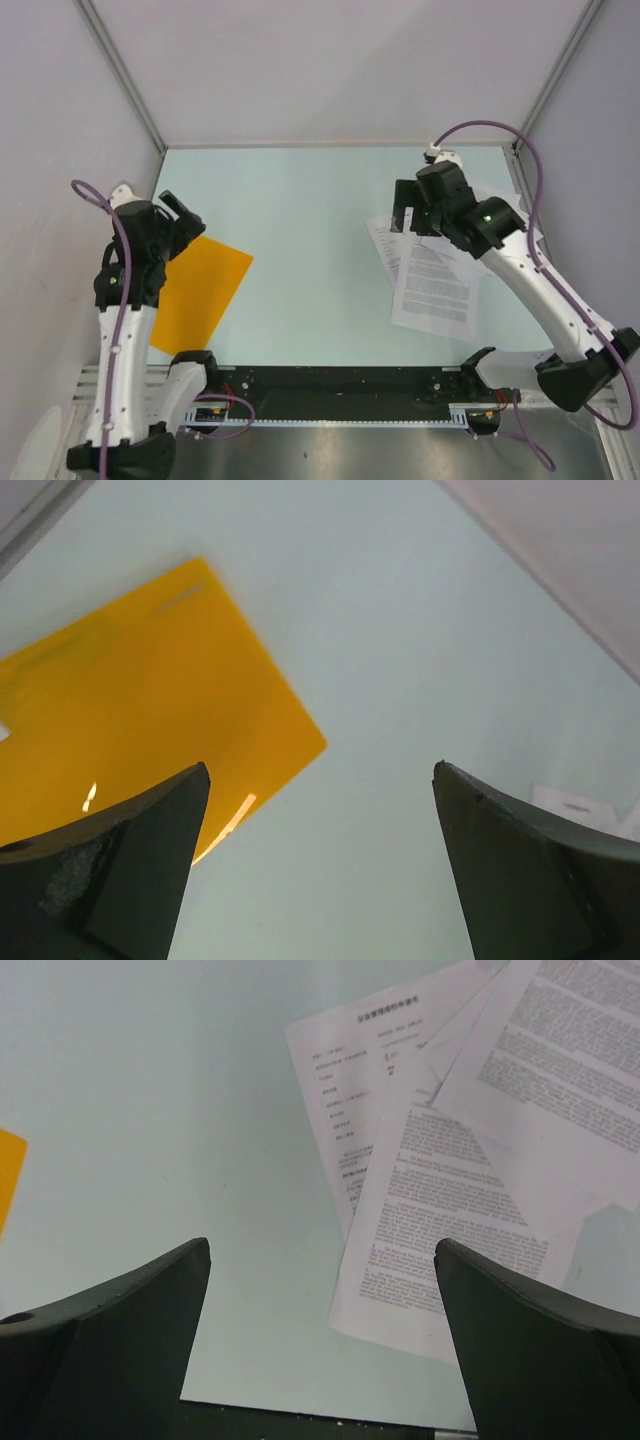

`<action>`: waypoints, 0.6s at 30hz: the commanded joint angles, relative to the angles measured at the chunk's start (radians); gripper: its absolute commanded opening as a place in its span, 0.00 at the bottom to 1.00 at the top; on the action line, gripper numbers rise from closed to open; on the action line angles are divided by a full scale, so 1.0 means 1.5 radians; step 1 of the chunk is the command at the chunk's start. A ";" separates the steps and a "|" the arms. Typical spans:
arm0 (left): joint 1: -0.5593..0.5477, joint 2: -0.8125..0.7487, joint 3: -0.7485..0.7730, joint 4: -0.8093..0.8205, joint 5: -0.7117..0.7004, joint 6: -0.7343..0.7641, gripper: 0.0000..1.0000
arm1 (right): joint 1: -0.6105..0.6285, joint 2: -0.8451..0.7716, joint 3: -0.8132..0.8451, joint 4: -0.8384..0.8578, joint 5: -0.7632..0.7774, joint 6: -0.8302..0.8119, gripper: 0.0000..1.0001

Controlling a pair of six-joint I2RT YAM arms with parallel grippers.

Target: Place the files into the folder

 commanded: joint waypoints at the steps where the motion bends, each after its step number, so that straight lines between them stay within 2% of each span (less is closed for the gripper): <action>1: 0.165 0.022 -0.099 -0.030 -0.013 -0.073 1.00 | 0.064 0.038 0.000 -0.032 0.007 0.026 1.00; 3: 0.261 0.016 -0.161 -0.016 0.000 -0.105 0.99 | 0.100 0.056 -0.007 -0.026 -0.005 0.025 1.00; 6: 0.345 0.012 -0.253 0.034 0.020 -0.167 0.99 | 0.138 0.063 -0.023 0.002 -0.045 0.022 1.00; 9: 0.370 0.025 -0.322 0.115 0.025 -0.199 1.00 | 0.160 0.061 -0.047 0.051 -0.089 0.027 1.00; 12: 0.370 0.055 -0.348 0.236 0.086 -0.144 1.00 | 0.180 0.069 -0.061 0.093 -0.134 0.038 1.00; 13: 0.371 0.066 -0.341 0.243 0.095 -0.119 0.99 | 0.191 0.080 -0.067 0.099 -0.140 0.046 1.00; 14: 0.368 0.083 -0.334 0.264 0.109 -0.088 0.93 | 0.196 0.086 -0.067 0.102 -0.141 0.049 1.00; 15: 0.349 0.098 -0.321 0.317 0.114 -0.052 0.91 | 0.200 0.094 -0.069 0.108 -0.140 0.052 1.00; 17: 0.333 0.136 -0.283 0.317 0.091 0.035 0.94 | 0.214 0.114 -0.070 0.117 -0.139 0.055 1.00; 18: 0.333 0.185 -0.224 0.289 0.100 0.062 0.95 | 0.219 0.120 -0.070 0.124 -0.140 0.055 1.00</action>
